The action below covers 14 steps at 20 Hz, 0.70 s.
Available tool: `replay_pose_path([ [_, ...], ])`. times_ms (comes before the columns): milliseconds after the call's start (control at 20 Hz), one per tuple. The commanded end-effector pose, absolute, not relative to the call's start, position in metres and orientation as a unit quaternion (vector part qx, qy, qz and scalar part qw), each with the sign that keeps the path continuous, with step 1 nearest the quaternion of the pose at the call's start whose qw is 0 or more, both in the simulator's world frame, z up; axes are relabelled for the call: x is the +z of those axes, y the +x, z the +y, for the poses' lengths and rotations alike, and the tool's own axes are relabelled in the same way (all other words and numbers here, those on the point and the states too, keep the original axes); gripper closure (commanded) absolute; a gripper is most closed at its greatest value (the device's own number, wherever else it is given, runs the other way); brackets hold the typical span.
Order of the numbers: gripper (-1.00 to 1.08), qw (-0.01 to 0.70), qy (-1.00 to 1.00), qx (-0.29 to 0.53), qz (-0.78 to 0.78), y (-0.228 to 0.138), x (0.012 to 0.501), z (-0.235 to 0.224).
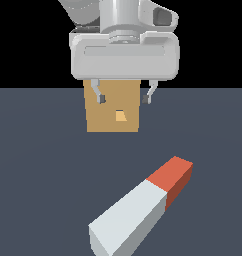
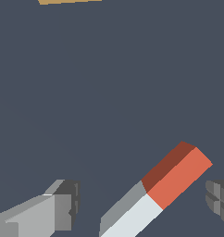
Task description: Insert the peg into the horizontal hole in a box.
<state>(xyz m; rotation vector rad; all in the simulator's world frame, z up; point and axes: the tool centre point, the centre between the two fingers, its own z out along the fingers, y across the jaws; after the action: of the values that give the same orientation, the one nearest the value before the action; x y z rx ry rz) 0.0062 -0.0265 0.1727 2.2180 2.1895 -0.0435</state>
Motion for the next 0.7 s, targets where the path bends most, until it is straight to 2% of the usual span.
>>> replay_pose_path([
  [0,-0.92,0.012,0.712,-0.014,0.702,0.006,0.173,-0.026],
  [650,-0.92,0.010,0.773,-0.011,0.635,0.020,0.150,-0.056],
])
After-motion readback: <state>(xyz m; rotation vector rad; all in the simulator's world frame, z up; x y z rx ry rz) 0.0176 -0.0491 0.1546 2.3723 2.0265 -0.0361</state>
